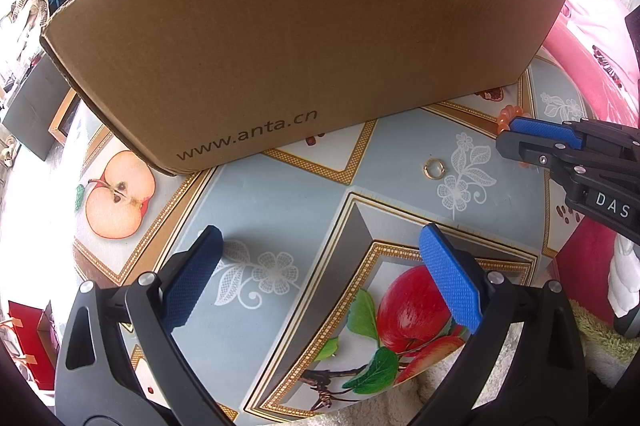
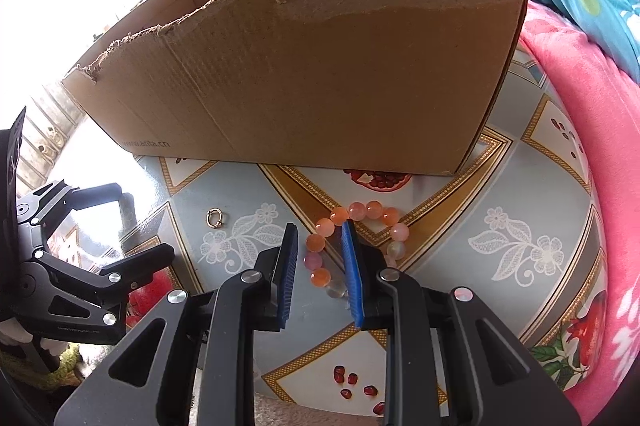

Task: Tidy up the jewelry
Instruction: 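Close the right gripper on the beads of the bracelet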

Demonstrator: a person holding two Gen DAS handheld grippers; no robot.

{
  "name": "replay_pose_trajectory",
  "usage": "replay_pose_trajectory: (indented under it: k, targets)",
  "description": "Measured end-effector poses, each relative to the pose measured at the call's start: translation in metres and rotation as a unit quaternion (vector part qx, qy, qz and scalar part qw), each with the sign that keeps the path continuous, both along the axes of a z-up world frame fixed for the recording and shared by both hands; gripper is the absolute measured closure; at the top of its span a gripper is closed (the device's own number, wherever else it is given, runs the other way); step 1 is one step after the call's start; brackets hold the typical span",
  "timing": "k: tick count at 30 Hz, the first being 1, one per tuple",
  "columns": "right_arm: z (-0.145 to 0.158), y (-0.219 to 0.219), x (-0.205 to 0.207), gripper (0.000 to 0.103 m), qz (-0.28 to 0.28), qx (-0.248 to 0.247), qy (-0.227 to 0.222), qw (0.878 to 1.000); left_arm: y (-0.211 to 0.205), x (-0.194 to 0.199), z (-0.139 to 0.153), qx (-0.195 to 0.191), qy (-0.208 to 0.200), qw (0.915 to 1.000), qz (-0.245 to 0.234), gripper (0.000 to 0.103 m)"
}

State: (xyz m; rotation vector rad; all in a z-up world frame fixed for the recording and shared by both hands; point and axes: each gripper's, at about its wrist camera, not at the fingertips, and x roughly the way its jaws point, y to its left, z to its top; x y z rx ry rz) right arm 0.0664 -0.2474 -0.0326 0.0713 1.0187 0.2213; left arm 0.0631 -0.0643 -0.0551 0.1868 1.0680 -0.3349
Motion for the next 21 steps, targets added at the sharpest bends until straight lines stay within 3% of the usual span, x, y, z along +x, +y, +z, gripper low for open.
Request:
replay_pose_trajectory:
  k: [21]
  targets:
    - [0.001, 0.013, -0.005, 0.08, -0.01, -0.037, -0.012, 0.999, 0.0, 0.0, 0.0, 0.0, 0.0, 1.0, 0.0, 0.008]
